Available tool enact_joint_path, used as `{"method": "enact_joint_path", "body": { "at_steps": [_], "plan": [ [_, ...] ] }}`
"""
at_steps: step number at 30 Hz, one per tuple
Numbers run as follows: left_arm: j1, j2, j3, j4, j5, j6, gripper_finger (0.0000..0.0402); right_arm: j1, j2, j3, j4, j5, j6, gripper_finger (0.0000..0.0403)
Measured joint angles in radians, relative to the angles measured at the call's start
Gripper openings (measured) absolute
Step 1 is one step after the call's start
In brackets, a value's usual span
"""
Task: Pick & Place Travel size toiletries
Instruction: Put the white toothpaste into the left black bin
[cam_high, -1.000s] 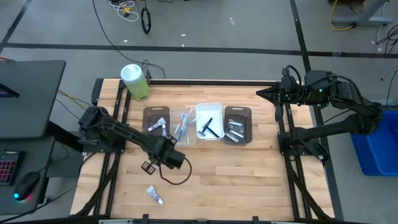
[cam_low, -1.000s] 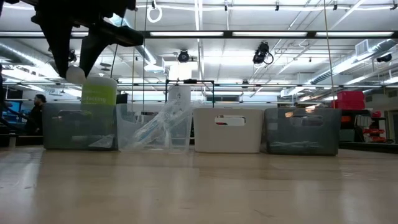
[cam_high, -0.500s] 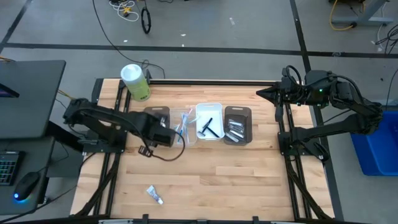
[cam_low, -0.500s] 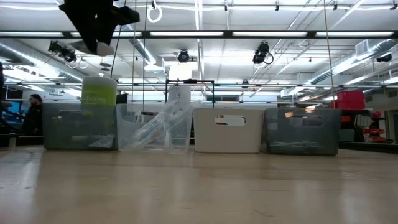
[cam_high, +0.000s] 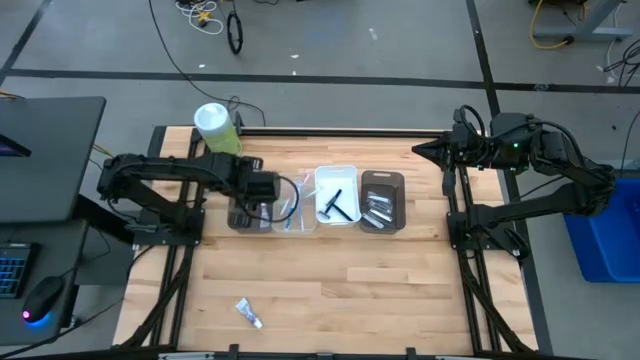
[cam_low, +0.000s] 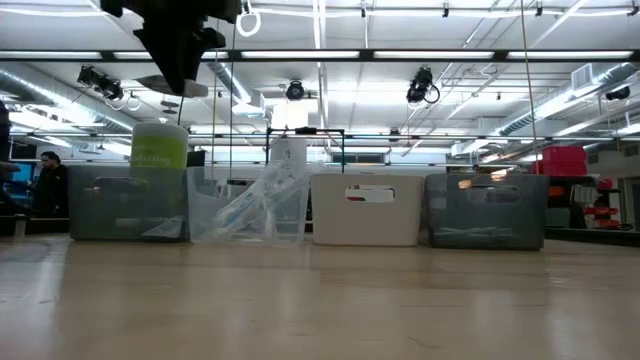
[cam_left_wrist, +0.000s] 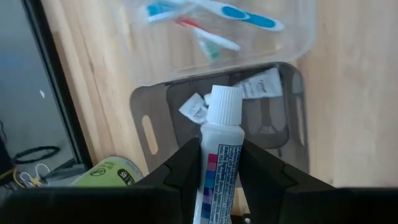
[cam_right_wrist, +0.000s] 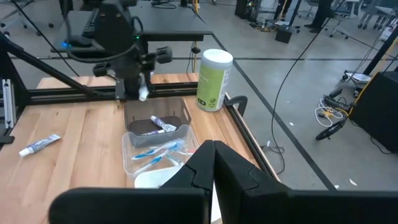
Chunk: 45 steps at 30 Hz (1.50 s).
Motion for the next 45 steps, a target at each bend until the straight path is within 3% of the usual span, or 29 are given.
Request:
{"method": "enact_joint_path", "body": {
  "at_steps": [7, 11, 24, 35, 45],
  "plan": [
    [0.088, 0.0, -0.049, 0.035, 0.016, 0.021, 0.0112, 0.0, 0.0, 0.0, 0.0, 0.0, 0.0, 0.0014],
    [0.118, 0.0, -0.127, 0.127, 0.075, 0.016, 0.0112, 0.0, 0.0, 0.0, -0.003, 0.0, 0.0, 0.0014],
    [0.153, 0.0, -0.369, 0.268, 0.111, 0.006, 0.0112, 0.0, 0.0, 0.0, -0.007, 0.0, 0.0, 0.0014],
    [0.153, 0.0, -0.391, 0.305, 0.124, -0.007, 0.0114, 0.0, 0.0, 0.0, -0.007, 0.0, -0.015, 0.0014],
    [0.153, 0.0, -0.391, 0.329, 0.124, -0.012, 0.0188, 0.0, 0.0, 0.0, -0.007, 0.0, -0.015, 0.0014]
  ]
}}
